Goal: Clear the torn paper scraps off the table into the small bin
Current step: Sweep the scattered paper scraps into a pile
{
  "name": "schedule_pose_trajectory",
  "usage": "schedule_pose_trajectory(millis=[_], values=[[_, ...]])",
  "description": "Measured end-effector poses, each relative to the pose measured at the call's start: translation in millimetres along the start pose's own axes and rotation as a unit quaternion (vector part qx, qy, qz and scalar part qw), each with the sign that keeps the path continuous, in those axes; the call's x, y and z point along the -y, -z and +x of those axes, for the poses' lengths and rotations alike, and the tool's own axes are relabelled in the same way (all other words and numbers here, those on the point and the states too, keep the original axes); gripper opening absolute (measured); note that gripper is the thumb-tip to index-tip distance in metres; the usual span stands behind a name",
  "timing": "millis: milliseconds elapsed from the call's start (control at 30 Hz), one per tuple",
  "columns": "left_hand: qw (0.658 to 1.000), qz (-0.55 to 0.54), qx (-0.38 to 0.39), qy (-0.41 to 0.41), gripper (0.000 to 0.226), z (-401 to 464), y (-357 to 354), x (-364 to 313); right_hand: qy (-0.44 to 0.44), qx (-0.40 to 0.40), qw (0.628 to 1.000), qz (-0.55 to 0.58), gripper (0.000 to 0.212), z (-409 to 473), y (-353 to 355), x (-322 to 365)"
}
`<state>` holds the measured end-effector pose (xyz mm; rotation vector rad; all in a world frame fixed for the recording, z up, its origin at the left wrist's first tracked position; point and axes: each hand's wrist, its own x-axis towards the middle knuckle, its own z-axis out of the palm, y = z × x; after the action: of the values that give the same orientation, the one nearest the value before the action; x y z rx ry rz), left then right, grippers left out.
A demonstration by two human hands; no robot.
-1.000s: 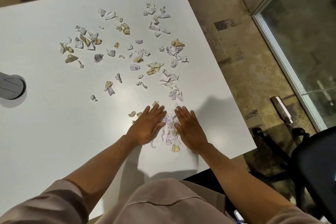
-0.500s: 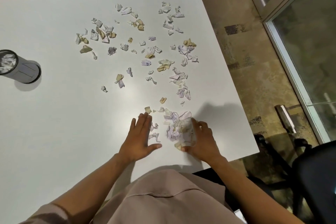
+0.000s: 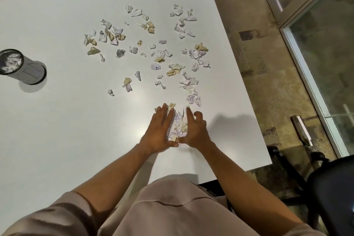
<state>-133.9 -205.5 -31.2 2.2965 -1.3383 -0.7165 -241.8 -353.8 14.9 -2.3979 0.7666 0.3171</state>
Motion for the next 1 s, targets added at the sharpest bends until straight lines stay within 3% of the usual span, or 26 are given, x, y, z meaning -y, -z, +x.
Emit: schedule_pose_trajectory(millis=[167,333,500,633,800,1000], values=[[0.991,0.119,0.069,-0.004,0.119,21.5,17.9,-8.4,0.019,0.003,0.998,-0.053,0.095,5.5,1.5,4.7],[0.996,0.064,0.017,-0.059,0.066,16.5,18.4,-6.6,0.050,-0.076,0.995,-0.041,0.055,-1.3,-14.8,-7.4],[0.993,0.031,-0.062,-0.099,0.020,4.2,11.1,-6.4,0.104,-0.134,0.985,-0.042,0.031,-7.2,-23.4,-9.2],[0.993,0.024,-0.096,-0.056,0.009,-1.2,9.7,-10.9,0.124,-0.188,0.974,-0.020,0.028,-9.9,-19.5,-5.6],[0.998,0.008,-0.052,0.015,0.039,1.0,24.5,-18.3,0.116,-0.192,0.974,0.037,0.014,-2.2,-18.4,-9.3],[0.985,-0.073,-0.079,0.133,0.024,4.3,36.8,-23.3,-0.043,-0.093,0.962,0.254,0.008,1.9,-1.0,-7.9]])
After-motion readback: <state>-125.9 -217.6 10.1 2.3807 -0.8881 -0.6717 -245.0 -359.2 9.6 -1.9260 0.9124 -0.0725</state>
